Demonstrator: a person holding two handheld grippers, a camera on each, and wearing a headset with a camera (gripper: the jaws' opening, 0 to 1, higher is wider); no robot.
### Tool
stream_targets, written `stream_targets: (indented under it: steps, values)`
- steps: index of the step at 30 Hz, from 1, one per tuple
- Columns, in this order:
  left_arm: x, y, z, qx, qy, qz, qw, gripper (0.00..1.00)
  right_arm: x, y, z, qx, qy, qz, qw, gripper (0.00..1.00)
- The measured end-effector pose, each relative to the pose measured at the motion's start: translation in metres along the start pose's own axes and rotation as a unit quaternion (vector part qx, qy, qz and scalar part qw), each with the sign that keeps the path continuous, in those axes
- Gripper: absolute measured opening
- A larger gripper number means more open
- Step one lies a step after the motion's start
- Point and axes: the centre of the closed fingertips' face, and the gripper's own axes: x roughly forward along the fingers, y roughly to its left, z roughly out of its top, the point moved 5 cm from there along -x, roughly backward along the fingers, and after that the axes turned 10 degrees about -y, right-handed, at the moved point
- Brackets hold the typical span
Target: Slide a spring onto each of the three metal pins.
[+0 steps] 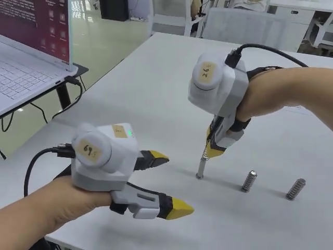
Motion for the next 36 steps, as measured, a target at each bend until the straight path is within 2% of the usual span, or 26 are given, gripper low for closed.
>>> stream_targets:
  steps: [2, 8, 21, 30, 36]
  values:
    - [0.000, 0.000, 0.002, 0.002, -0.006, 0.000, 1.0000, 0.61, 0.001, 0.000, 0.000, 0.001, -0.001, 0.002, 1.0000, 0.09]
    - [0.001, 0.000, 0.001, 0.002, -0.008, -0.004, 1.0000, 0.60, 0.007, -0.002, -0.001, 0.004, 0.004, 0.008, 1.0000, 0.09]
    - [0.002, 0.000, 0.000, -0.002, -0.005, -0.004, 1.0000, 0.59, 0.022, -0.006, -0.007, 0.005, 0.019, 0.017, 0.9997, 0.09]
    - [0.004, -0.002, -0.003, -0.010, 0.007, -0.008, 0.9999, 0.60, 0.034, -0.005, -0.012, 0.009, 0.029, 0.020, 0.9993, 0.09]
    - [0.004, -0.003, -0.001, -0.008, 0.002, -0.008, 0.9999, 0.60, 0.041, -0.003, -0.013, 0.010, 0.033, 0.021, 0.9992, 0.09]
